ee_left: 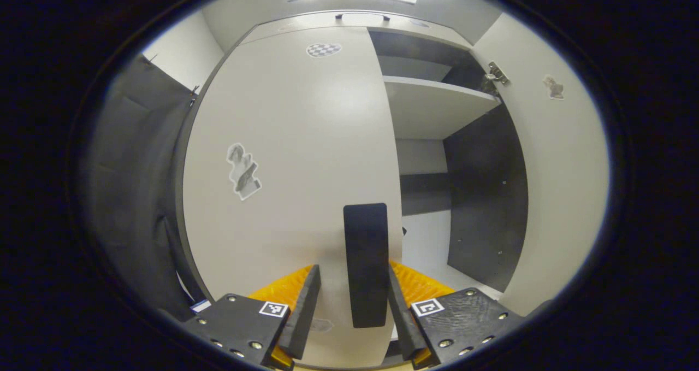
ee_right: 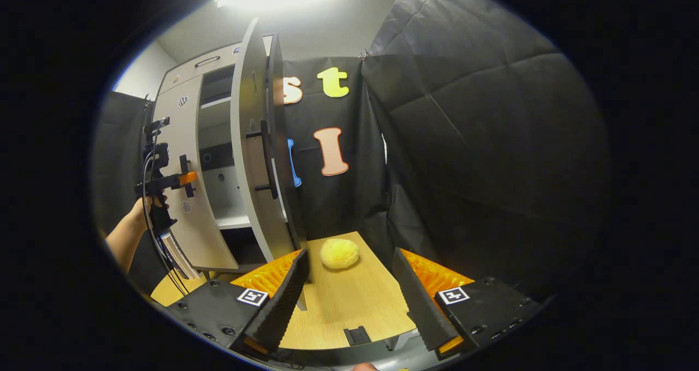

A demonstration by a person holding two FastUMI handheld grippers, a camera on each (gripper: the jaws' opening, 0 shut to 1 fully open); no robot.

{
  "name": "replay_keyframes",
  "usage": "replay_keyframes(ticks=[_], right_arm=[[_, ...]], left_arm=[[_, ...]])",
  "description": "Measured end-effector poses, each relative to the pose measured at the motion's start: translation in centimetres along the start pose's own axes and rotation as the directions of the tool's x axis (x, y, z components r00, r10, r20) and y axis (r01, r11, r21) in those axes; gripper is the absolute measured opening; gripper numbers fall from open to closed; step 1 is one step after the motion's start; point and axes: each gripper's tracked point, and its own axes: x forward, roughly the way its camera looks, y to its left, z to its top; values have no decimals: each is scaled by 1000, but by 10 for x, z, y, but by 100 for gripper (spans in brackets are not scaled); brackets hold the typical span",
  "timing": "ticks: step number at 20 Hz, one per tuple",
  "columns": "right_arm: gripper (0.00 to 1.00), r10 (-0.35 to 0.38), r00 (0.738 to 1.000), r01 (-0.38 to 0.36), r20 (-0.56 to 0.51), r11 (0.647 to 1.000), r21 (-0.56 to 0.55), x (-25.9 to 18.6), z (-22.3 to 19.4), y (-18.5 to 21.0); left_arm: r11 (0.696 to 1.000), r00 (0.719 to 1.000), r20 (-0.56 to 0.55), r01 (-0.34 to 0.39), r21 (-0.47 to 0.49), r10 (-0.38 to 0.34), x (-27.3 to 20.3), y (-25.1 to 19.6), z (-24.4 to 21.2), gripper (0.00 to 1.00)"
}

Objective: Open the right door of the double-door shoe cabinet with the right hand, and open the left door with the left hand.

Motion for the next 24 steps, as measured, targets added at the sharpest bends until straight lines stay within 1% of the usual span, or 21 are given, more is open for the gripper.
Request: replay_keyframes(ticks=[1, 2, 3, 5, 7, 9, 10, 11, 12, 13, 14, 15, 16, 17, 18, 21, 22, 23, 24], right_arm=[[97, 3, 1000, -3, -1, 1000, -1, 0, 0, 1], [97, 7, 1000, -7, 0, 1000, -3, 0, 1, 2], [97, 10, 1000, -10, 0, 1000, -6, 0, 1, 3], [97, 19, 1000, -18, 1, 1000, -15, -1, 1, 9], [97, 32, 999, -32, 3, 999, -24, -3, 2, 14], [97, 39, 999, -39, 10, 999, -36, -3, 3, 16], [92, 43, 999, -43, 12, 998, -39, -3, 4, 18], [92, 50, 999, -50, 16, 998, -39, -3, 5, 21], [92, 57, 998, -57, 20, 998, -41, -3, 7, 25], [97, 65, 998, -64, 24, 997, -44, -3, 8, 29], [97, 75, 997, -74, 27, 996, -50, -4, 9, 34], [97, 86, 996, -84, 31, 995, -58, -5, 9, 39], [97, 96, 995, -94, 33, 993, -68, -5, 9, 43], [92, 103, 994, -100, 36, 992, -77, -4, 9, 46], [97, 115, 993, -112, 36, 990, -82, -4, 10, 51], [100, 156, 987, -153, 34, 985, -78, -11, 8, 72], [97, 166, 985, -163, 34, 983, -81, -11, 7, 76], [97, 175, 984, -172, 33, 982, -84, -12, 7, 81], [92, 184, 982, -181, 32, 980, -87, -12, 6, 86]], left_arm=[[1000, 1000, -6, -1, 9, 1, 2, 0, 0, 60], [1000, 1000, -2, 16, 4, -16, 3, -6, -1, 60], [1000, 1000, -2, 26, -6, -26, 0, -11, -1, 53], [1000, 1000, -15, 17, -2, -18, -2, -10, -1, 38], [999, 1000, -18, 25, -29, -25, -3, -8, -3, 23], [998, 999, -27, 45, -41, -46, -2, -9, -3, 20], [997, 998, -33, 55, -46, -56, -3, -9, -4, 22], [997, 997, -34, 66, -43, -68, -4, -9, -4, 16], [996, 996, -32, 77, -48, -78, -5, -9, -5, 16], [995, 996, -30, 88, -50, -89, -7, -8, -5, 16], [994, 995, -26, 96, -51, -97, -11, -7, -8, 16], [994, 994, -24, 102, -50, -103, -15, -5, -8, 14], [993, 994, -25, 109, -49, -110, -17, -5, -8, 18], [992, 993, -28, 114, -51, -116, -17, -4, -8, 16], [991, 992, -31, 119, -54, -121, -19, -3, -8, 16], [990, 992, -26, 125, -59, -127, -23, 1, -7, 16], [990, 992, -23, 125, -60, -127, -24, 3, -7, 14], [990, 992, -24, 124, -63, -126, -25, 4, -7, 14], [990, 991, -25, 126, -64, -128, -26, 4, -7, 16]])
